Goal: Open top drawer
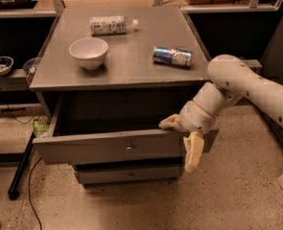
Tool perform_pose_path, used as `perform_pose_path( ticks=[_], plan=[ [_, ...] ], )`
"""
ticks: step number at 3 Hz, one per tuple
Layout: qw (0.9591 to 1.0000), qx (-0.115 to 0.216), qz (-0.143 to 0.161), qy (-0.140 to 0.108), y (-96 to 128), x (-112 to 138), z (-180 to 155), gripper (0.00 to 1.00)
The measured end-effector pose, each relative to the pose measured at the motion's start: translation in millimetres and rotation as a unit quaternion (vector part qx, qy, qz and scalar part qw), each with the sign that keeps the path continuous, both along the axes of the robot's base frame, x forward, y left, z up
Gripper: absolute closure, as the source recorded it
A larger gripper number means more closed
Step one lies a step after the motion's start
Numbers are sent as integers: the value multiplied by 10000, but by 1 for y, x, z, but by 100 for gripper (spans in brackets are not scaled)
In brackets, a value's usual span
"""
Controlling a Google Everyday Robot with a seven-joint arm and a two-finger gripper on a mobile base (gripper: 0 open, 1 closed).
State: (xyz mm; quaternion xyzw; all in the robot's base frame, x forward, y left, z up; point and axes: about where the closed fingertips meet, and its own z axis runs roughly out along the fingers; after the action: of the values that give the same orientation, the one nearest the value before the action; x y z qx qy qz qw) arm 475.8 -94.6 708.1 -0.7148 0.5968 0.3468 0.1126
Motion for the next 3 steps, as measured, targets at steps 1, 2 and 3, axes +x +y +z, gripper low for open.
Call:
perform_pose_path(
  ticks=[1, 2, 3],
  plan=[
    [9998, 91, 178, -62, -2, -16, 7, 0],
    [9998, 94, 187, -72, -2, -16, 7, 0],
    [9973, -571, -53, -463, 2, -5, 7, 0]
  ],
)
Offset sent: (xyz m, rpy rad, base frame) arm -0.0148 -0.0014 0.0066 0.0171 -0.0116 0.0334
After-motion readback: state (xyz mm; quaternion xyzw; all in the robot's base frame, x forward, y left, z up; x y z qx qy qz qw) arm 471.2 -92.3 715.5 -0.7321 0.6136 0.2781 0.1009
